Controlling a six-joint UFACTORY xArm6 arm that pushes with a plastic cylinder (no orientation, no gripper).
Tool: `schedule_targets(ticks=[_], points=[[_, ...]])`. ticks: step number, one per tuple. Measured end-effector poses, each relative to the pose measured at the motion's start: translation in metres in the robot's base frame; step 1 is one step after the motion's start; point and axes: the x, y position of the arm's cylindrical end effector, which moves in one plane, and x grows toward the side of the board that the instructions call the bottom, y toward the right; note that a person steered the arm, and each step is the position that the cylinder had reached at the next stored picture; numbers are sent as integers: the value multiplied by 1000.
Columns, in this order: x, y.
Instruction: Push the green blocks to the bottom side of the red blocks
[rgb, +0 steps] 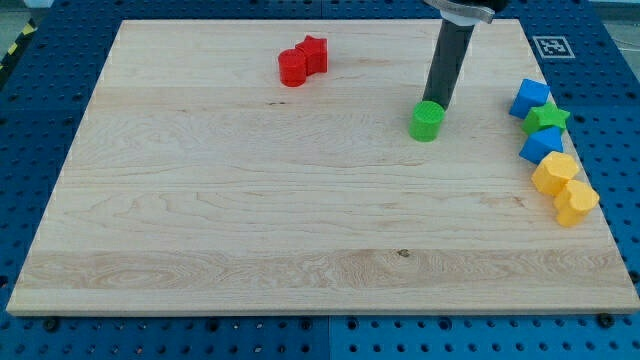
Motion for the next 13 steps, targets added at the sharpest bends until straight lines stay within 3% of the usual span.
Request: schedule_targets(ticks=[2, 3, 4, 6, 7, 9, 13], points=[[-6, 0], [-34, 16], [-67, 61], [-45, 193], [-31, 205], [62, 202], [32, 100]])
